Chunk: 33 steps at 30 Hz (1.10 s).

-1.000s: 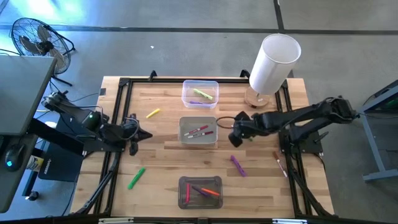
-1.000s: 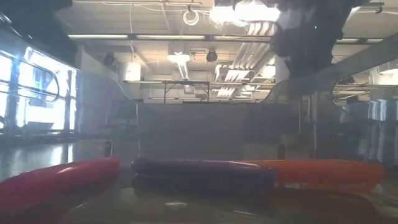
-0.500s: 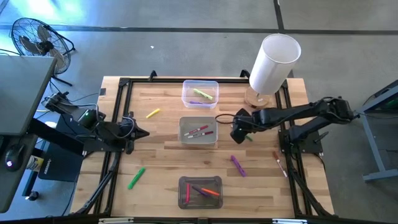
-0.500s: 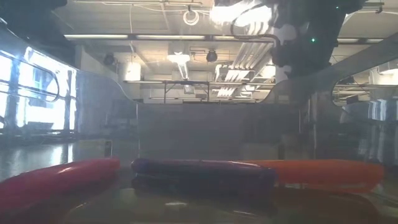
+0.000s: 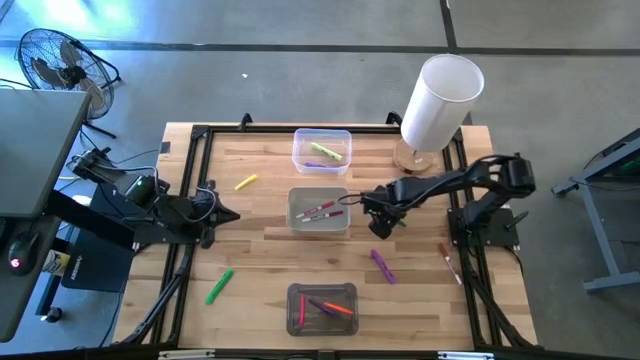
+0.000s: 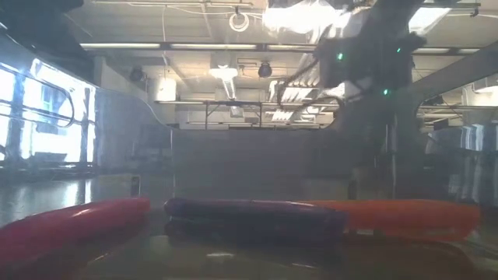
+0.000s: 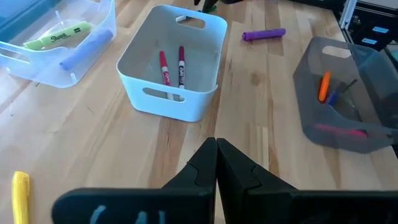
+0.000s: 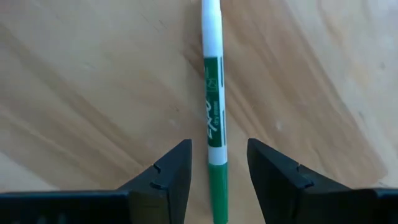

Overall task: Pick & Place Markers
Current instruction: Put the green marker into the gray bin

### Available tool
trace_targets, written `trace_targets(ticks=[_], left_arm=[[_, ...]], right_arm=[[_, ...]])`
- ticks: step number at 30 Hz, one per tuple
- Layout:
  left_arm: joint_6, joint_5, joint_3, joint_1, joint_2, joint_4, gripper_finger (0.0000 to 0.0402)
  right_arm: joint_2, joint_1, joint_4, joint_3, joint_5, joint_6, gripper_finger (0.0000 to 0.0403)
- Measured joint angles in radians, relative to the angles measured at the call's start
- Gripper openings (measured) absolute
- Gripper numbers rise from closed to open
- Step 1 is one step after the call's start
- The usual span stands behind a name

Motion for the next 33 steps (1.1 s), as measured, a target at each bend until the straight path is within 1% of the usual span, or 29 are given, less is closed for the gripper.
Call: trace_targets(ticks=[6,8,10,14,15,18,20,23,29,31,33], left_arm=[[0.003,0.032,0.0,0.0,0.0,0.0,0.0],[0.003,0.039,0.0,0.0,0.0,0.0,0.0],[0.003,0.039,0.0,0.0,0.0,0.0,0.0],[0.003,0.044,0.0,0.0,0.0,-0.001,0.0],[0.003,0.045,0.0,0.0,0.0,-0.001,0.0],[0.003,0.05,0.0,0.0,0.0,-0.012,0.0],[0.003,0.065,0.001,0.0,0.0,-0.021,0.0],[0.003,0.066,0.001,0.0,0.0,-0.031,0.0],[0.003,0.066,0.001,0.0,0.0,-0.033,0.0],[0.003,0.065,0.001,0.0,0.0,-0.033,0.0],[0.015,0.065,0.001,0.0,0.0,-0.033,0.0]], right_arm=[[0.068,-0.048,0.009,0.004,-0.107,-0.063,0.0138],[0.091,-0.057,0.011,0.007,-0.132,-0.066,0.0122],[0.107,-0.061,0.019,0.007,-0.147,-0.066,0.0097],[0.117,-0.06,0.032,0.009,-0.151,-0.033,0.0028],[0.116,-0.059,0.032,0.009,-0.147,-0.009,0.0023],[0.101,-0.049,0.032,0.004,-0.14,0.051,0.0026],[0.078,-0.038,0.032,0.0,-0.131,0.084,0.0029],[0.024,-0.017,0.019,-0.007,-0.113,0.141,0.0022],[-0.14,0.046,0.013,-0.004,-0.006,0.273,0.0022],[-0.2,0.069,0.043,-0.005,0.045,0.299,0.0022],[-0.262,0.084,0.127,-0.004,0.097,0.301,0.0022]])
